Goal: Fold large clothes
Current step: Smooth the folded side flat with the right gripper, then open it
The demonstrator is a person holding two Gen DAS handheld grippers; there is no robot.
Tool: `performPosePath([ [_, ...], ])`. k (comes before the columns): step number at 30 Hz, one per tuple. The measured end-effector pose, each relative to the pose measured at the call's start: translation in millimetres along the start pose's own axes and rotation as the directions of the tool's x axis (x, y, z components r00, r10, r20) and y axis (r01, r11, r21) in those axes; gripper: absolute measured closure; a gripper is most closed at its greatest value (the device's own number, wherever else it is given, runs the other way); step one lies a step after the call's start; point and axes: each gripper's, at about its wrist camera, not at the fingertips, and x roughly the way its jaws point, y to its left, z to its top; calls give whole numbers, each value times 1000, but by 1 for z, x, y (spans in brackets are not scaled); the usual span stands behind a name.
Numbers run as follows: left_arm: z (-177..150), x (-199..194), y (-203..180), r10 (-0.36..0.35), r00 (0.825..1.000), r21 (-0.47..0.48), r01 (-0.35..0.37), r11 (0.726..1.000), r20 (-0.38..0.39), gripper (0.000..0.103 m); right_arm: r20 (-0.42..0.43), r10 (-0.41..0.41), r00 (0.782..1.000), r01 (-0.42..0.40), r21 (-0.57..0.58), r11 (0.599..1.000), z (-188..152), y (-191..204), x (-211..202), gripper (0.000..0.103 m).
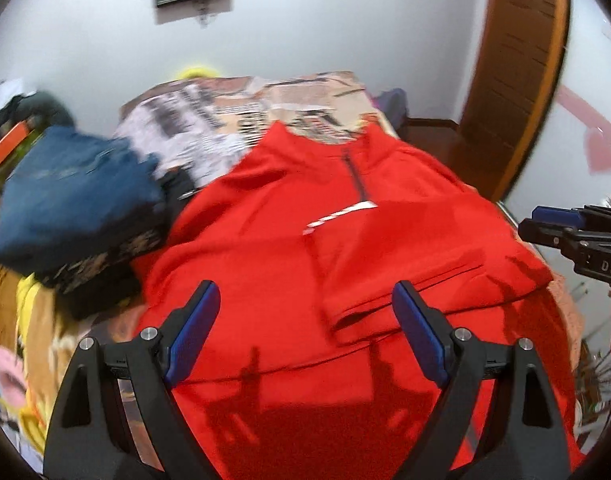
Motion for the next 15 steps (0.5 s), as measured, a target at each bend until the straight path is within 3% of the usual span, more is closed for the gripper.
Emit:
performPosePath([
  [8, 16, 49, -62, -124, 990, 136, 133, 982, -74, 16, -63, -13, 998, 22, 136, 990, -20, -48, 18, 65],
  [15, 6, 95, -94, -138, 972, 204, 177, 963, -193, 16, -127, -29, 992, 46, 135, 990, -40, -61, 36, 65],
])
